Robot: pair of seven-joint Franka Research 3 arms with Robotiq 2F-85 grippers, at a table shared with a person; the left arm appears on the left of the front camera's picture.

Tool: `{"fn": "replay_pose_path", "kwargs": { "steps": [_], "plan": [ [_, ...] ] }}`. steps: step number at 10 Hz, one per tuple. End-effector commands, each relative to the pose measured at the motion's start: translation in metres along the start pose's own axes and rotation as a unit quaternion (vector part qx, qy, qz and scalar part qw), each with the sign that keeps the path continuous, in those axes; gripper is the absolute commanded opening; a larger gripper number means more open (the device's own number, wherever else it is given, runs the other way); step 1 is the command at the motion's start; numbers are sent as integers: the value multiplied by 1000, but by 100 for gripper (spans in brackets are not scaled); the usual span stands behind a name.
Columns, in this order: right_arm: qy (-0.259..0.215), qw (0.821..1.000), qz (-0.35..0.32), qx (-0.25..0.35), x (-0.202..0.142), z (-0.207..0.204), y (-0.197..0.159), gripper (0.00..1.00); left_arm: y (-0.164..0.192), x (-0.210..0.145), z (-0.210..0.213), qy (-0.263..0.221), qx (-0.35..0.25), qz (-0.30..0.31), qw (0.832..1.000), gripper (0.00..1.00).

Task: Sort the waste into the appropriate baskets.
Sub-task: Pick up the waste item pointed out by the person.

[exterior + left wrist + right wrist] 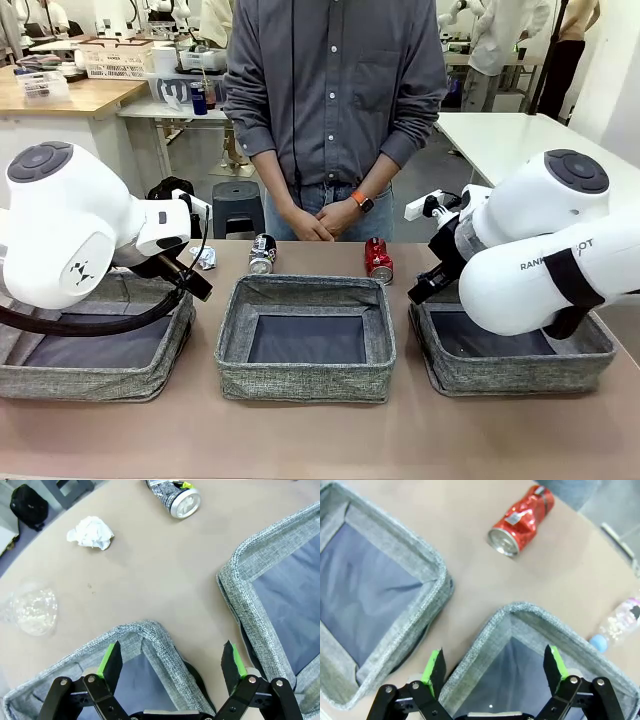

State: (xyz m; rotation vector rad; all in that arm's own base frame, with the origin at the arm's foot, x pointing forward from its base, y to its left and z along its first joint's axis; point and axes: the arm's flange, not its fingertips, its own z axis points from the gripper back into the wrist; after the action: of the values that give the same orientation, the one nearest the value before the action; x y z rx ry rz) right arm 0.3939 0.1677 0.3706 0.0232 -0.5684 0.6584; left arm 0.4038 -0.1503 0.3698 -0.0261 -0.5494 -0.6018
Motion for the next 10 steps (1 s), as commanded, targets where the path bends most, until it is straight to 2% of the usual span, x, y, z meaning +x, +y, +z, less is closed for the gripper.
{"fn": "replay_pose_path", "kwargs": {
  "steps": [1,3,4,5,7,8,9,10],
  "plan": [
    [0,1000,0,0,0,0,0,100,0,0,0,-1,0,-1,1000,100],
    [0,1000,0,0,0,0,0,100,0,0,0,0,0,0,1000,100],
    [18,1000,-4,7,9,29,-6,100,8,8,38,10,1,23,1000,100],
    [-5,1000,1,5,18,75,-11,100,17,10,97,-38,28,37,998,100],
    [-27,999,16,-38,11,164,-4,100,15,-16,199,-132,24,46,990,100],
    [-43,998,26,-32,-1,182,6,100,9,-30,212,-146,-7,30,989,100],
    [-44,997,13,-61,-14,182,14,100,2,-40,204,-135,-20,26,990,100],
    [-39,999,10,-29,20,159,-6,100,26,25,202,-130,26,40,990,100]
  ]
}}
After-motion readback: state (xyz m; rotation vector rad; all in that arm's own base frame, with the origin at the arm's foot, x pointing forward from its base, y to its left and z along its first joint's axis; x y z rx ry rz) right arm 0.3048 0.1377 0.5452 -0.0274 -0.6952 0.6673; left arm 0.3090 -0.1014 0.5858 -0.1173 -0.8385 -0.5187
